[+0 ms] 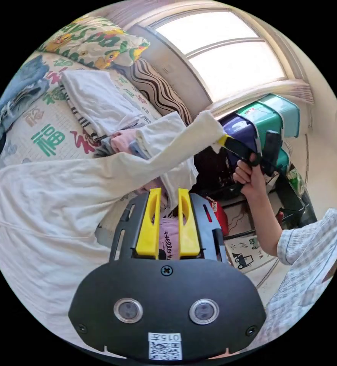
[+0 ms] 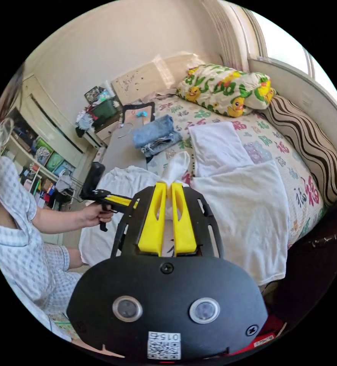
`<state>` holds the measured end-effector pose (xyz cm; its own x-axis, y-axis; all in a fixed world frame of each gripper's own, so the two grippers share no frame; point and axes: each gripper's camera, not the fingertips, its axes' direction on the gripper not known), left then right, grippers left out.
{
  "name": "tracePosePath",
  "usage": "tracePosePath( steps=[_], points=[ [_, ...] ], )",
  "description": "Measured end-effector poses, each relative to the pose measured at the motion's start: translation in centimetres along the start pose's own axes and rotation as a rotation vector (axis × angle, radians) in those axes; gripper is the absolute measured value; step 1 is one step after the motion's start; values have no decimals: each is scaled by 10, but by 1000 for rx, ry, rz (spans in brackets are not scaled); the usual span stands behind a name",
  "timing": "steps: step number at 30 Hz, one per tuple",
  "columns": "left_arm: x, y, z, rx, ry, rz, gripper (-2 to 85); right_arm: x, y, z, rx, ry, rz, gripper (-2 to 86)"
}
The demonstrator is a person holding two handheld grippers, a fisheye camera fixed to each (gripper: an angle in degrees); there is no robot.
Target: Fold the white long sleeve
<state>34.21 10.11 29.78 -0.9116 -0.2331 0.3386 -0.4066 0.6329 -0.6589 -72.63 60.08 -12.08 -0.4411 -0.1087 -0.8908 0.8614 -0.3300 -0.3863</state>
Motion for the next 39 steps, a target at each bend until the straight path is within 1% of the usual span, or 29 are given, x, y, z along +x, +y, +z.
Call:
tracePosePath(
  steps=[2, 4, 6, 8, 10, 12, 14, 16, 18, 19, 22, 23, 24, 26, 27, 28, 30, 32, 34, 36, 38, 39],
  points=[
    [-28, 27, -29, 21, 28, -102, 79, -61, 7, 7, -1, -68, -105, 15],
    [-56, 60, -64, 55, 54, -203, 81, -99, 16, 22, -12, -128, -132, 14],
    [-97, 113, -117, 150, 125, -339, 82, -131, 28, 45, -50, -211, -119, 14],
    [-128, 157, -157, 245, 151, -450, 82, -168, 45, 84, -122, -333, -83, 13],
    [-154, 196, -194, 307, 187, -526, 85, -198, 59, 109, -162, -377, -94, 13],
    [-175, 237, -230, 345, 213, -571, 104, -228, 74, 134, -214, -362, -129, 13],
    [-191, 263, -246, 359, 219, -619, 136, -262, 97, 167, -307, -338, -175, 12],
    [-211, 287, -250, 362, 274, -686, 171, -280, 112, 188, -377, -330, -185, 12],
    [-231, 306, -247, 366, 382, -716, 185, -294, 124, 200, -419, -333, -191, 13],
    [-233, 308, -244, 358, 397, -713, 186, -302, 129, 204, -438, -337, -191, 13],
    [-246, 307, -225, 242, 451, -693, 173, -321, 137, 206, -457, -350, -208, 14],
    [-249, 307, -220, 226, 467, -673, 155, -329, 138, 205, -463, -355, -221, 15],
    [-252, 308, -221, 224, 476, -656, 107, -332, 139, 205, -471, -355, -228, 16],
    [-250, 312, -230, 231, 442, -617, 59, -345, 141, 205, -492, -353, -244, 19],
    [-245, 314, -242, 230, 386, -585, 41, -348, 142, 205, -495, -360, -243, 20],
    [-240, 315, -249, 227, 354, -558, 35, -351, 142, 205, -502, -399, -238, 24],
    [-219, 326, -278, 206, 201, -467, 22, -354, 143, 205, -512, -472, -214, 31],
    [-214, 344, -291, 187, 110, -467, 20, -357, 148, 208, -536, -551, -177, 43],
    [-221, 365, -295, 159, 24, -515, 22, -354, 155, 212, -568, -579, -147, 47],
    [-239, 389, -288, 94, -75, -576, 42, -341, 163, 213, -597, -569, -86, 42],
    [-260, 399, -277, 19, -31, -646, 77, -305, 169, 202, -603, -513, 4, 52],
    [-267, 399, -276, -10, -38, -645, 100, -291, 169, 197, -588, -491, 40, 55]
  ],
)
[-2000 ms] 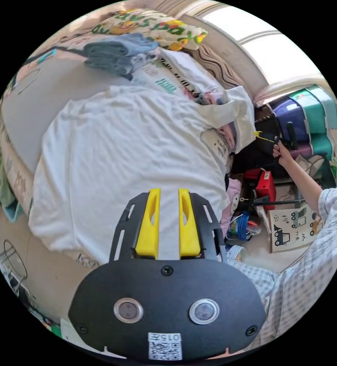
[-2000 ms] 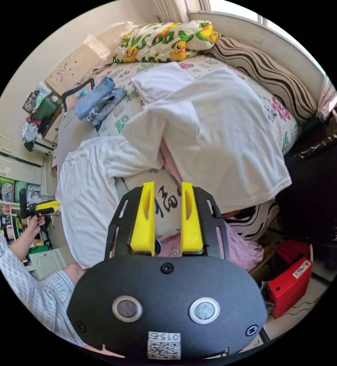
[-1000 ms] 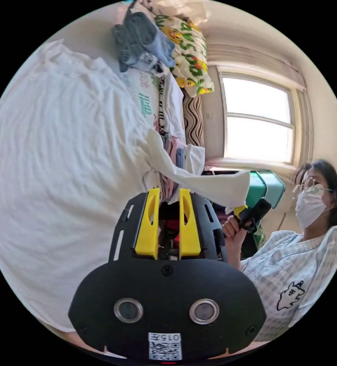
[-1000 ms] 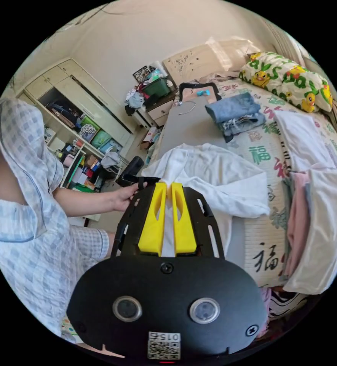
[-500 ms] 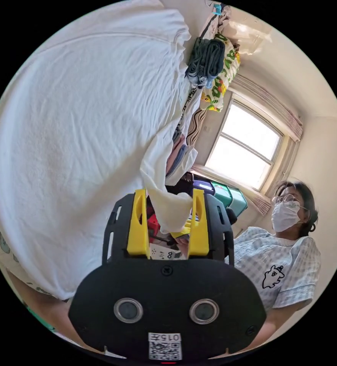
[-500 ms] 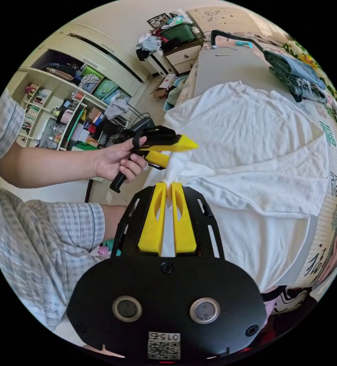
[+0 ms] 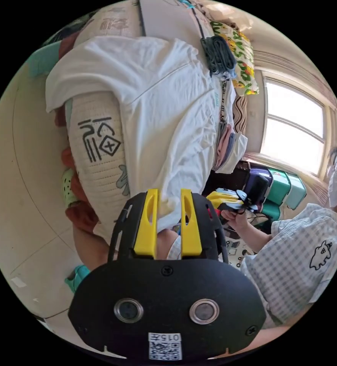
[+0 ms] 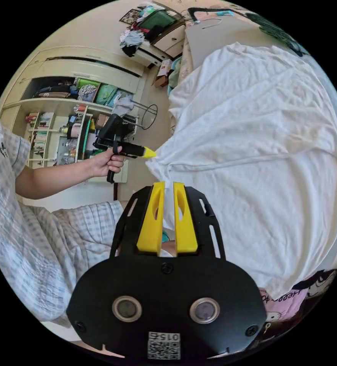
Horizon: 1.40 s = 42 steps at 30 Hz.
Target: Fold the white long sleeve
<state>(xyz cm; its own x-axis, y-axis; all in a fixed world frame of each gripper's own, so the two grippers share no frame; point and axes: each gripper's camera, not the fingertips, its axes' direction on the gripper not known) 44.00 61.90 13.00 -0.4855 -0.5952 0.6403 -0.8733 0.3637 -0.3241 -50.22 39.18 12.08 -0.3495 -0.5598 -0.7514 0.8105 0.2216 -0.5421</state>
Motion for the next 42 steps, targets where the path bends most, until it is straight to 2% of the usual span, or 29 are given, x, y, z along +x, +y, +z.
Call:
tracePosePath(
  steps=[4, 8, 11, 15, 17, 22, 24, 29, 32, 36, 38, 40, 42],
  points=[
    [20, -34, -14, 53, -155, 86, 111, 92, 36, -90, 269, 27, 333, 83],
    [93, -139, 8, 92, -138, 344, 122, 165, 54, -149, 501, 24, 493, 94],
    [145, -233, 57, 77, -70, 482, 124, 201, 48, -151, 525, -40, 564, 102],
    [193, -337, 143, -58, -203, 554, 122, 222, 50, -150, 542, -96, 613, 109],
    [204, -361, 174, -121, -252, 566, 119, 231, 55, -149, 556, -161, 625, 104],
    [217, -379, 215, -207, -357, 582, 75, 246, 65, -150, 537, -193, 644, 50],
    [222, -380, 223, -251, -323, 605, 25, 250, 74, -158, 562, -199, 648, 23],
    [255, -387, 238, -270, -289, 690, -3, 262, 105, -188, 629, -244, 646, 3],
    [272, -405, 251, -224, -239, 678, -4, 280, 121, -204, 671, -239, 690, 1],
    [260, -429, 281, -217, -315, 589, 4, 298, 126, -207, 625, -165, 741, 1],
    [251, -431, 281, -202, -291, 539, 18, 300, 140, -212, 661, -140, 776, 8],
    [247, -428, 272, -166, -207, 511, 55, 294, 152, -218, 709, -177, 743, 27],
    [250, -421, 266, -174, -200, 527, 80, 282, 152, -217, 671, -167, 680, 70]
  ],
)
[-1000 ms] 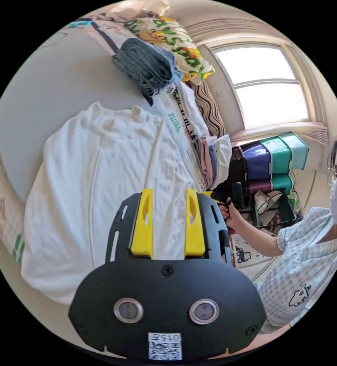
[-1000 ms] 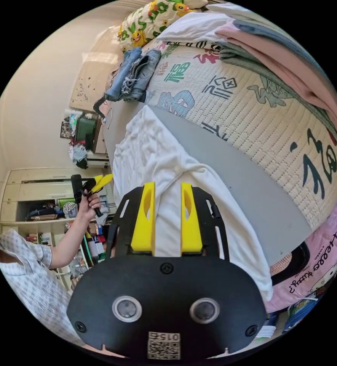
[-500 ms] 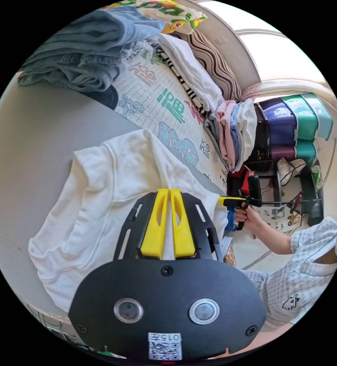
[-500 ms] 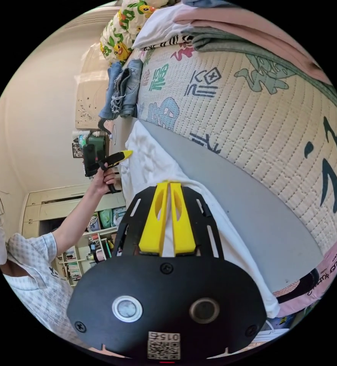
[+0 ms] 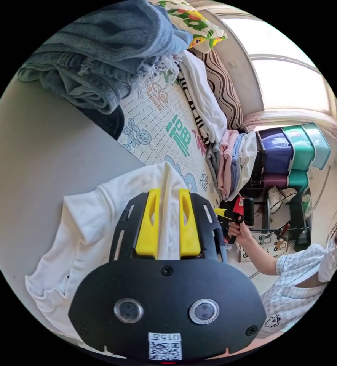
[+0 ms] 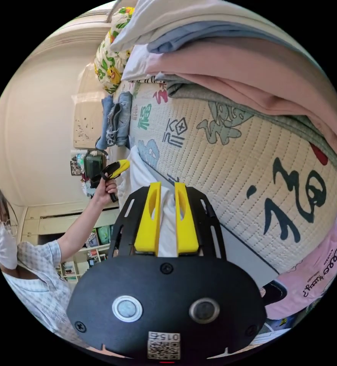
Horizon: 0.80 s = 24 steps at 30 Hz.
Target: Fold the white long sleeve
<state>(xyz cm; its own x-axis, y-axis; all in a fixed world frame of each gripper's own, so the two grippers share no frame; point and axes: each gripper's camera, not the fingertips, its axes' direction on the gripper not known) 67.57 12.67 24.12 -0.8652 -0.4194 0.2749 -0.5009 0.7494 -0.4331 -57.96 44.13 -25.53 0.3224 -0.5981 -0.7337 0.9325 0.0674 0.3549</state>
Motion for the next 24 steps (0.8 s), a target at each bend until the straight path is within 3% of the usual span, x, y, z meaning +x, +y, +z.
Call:
tracePosePath(
  steps=[4, 9, 16, 20, 24],
  points=[
    [16, -10, 13, -69, -4, 31, 83, -18, 8, 36, -148, 112, -79, 97],
    [43, -32, 17, -86, -112, 70, 3, -14, 16, 40, -86, 130, -27, 52],
    [54, -32, 3, -35, -94, 20, 7, 0, 46, 29, -2, 155, 20, 44],
    [71, 4, -44, 63, -81, 44, 62, -6, 72, 10, 70, 208, 17, 55],
    [98, 107, -114, 103, -120, 112, 79, -27, 113, 2, 5, 204, -79, 68]
  ],
)
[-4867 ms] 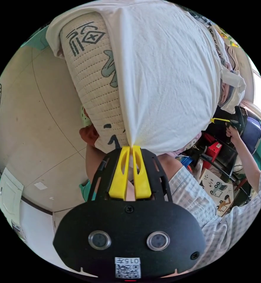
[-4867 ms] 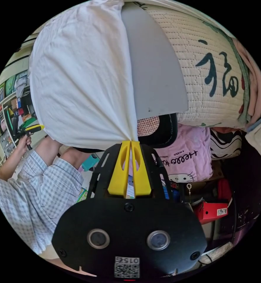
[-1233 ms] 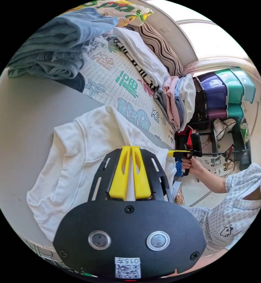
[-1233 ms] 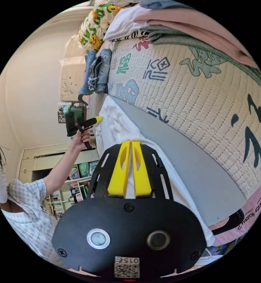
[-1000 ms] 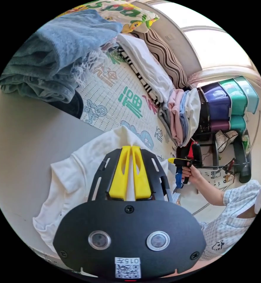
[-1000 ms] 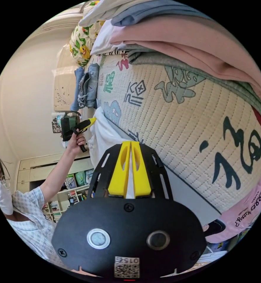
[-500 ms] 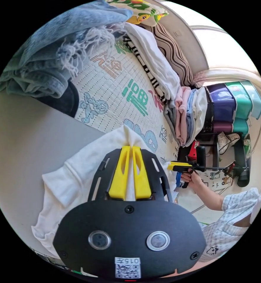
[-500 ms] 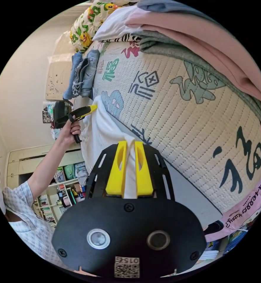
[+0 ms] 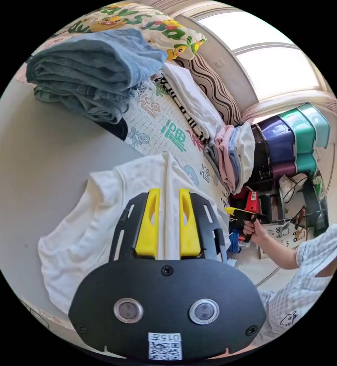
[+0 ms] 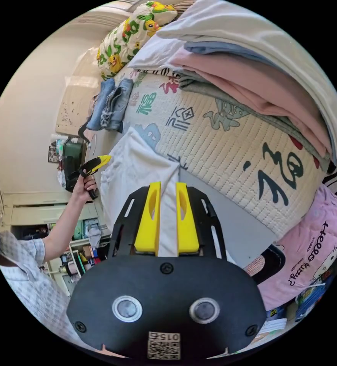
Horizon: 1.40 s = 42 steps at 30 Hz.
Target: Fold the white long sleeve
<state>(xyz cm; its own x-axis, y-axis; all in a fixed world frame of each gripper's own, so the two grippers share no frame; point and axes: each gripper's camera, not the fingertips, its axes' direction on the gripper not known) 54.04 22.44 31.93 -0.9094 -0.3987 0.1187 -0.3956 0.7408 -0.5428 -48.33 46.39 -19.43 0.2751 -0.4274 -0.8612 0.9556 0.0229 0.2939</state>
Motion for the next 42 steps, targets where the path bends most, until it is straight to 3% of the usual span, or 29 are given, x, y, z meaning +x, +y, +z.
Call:
tracePosePath(
  steps=[5, 11, 16, 21, 28, 31, 33, 36, 38, 42],
  points=[
    [22, 159, -60, -119, 3, -112, 79, -64, 91, 77, -331, -120, -166, 83],
    [30, 311, -91, -208, 37, -372, 91, -100, 186, 181, -566, -181, -141, 103],
    [40, 347, -108, -261, 20, -357, 85, -112, 220, 227, -613, -120, -152, 87],
    [45, 368, -171, -151, 14, -353, 11, -114, 242, 249, -570, 2, -153, 29],
    [38, 399, -227, -114, 40, -366, 6, -111, 277, 280, -596, 129, -156, 30],
    [30, 430, -283, 37, 129, -432, 37, -124, 283, 272, -589, 219, -219, 42],
    [9, 479, -337, 239, 224, -569, 57, -151, 284, 262, -546, 262, -340, 50],
    [-23, 550, -389, 413, 212, -792, 77, -220, 291, 277, -501, 329, -626, 67],
    [-40, 589, -409, 512, 237, -908, 91, -281, 304, 330, -518, 349, -895, 87],
    [-80, 666, -418, 766, 483, -1159, 114, -349, 346, 451, -668, 406, -1251, 110]
  ],
)
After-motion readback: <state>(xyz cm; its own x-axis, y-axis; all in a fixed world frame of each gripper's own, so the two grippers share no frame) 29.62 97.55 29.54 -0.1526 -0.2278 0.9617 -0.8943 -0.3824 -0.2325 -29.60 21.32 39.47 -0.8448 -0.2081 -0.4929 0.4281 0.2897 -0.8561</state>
